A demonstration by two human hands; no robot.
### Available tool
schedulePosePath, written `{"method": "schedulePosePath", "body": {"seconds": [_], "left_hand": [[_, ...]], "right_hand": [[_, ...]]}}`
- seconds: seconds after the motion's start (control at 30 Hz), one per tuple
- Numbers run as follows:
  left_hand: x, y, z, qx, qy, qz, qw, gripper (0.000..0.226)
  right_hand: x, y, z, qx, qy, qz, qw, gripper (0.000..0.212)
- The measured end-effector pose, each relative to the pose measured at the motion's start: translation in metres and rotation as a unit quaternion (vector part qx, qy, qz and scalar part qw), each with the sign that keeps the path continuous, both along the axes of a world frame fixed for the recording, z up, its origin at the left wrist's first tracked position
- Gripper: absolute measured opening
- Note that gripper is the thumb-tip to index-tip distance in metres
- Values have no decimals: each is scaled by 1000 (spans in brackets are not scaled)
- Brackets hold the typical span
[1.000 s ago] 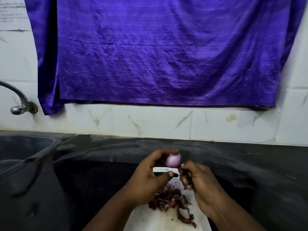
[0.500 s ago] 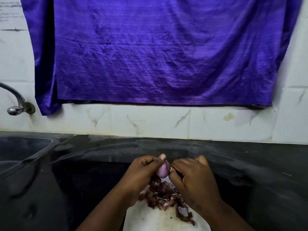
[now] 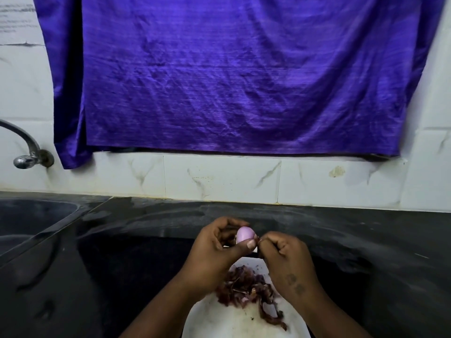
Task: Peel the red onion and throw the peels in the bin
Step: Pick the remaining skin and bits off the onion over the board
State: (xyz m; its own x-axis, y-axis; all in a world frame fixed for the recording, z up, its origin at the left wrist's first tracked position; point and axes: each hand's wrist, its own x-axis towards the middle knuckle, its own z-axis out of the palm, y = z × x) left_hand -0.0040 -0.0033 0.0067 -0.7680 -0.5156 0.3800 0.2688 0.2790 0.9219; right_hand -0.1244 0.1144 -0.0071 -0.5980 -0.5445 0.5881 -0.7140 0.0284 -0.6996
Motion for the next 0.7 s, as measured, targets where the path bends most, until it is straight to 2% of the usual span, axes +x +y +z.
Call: {"method": "schedulePosePath", "body": {"seconds": [0.13,0.27,0.33,0.5,0.7], "left_hand": [[-4,3,-2,-24,16,36,999,31],[-5,10,-5,-45,29,55,997,33],[-8,13,-7,-68,33,75,994,31],[-12,15,-7,-34,47,89,994,25],[-12,11,-10,6,36,83,996,24]], "right_hand": [[1,1,3,-20,-68,28,997,32],[1,3,7,-33,-199,62,978,38],[1,4,9,-36,-225,76,971,40],[-3,5,5,-34,-57,54,996,33],[-5,4,2,-33,66,21,997,30]]}}
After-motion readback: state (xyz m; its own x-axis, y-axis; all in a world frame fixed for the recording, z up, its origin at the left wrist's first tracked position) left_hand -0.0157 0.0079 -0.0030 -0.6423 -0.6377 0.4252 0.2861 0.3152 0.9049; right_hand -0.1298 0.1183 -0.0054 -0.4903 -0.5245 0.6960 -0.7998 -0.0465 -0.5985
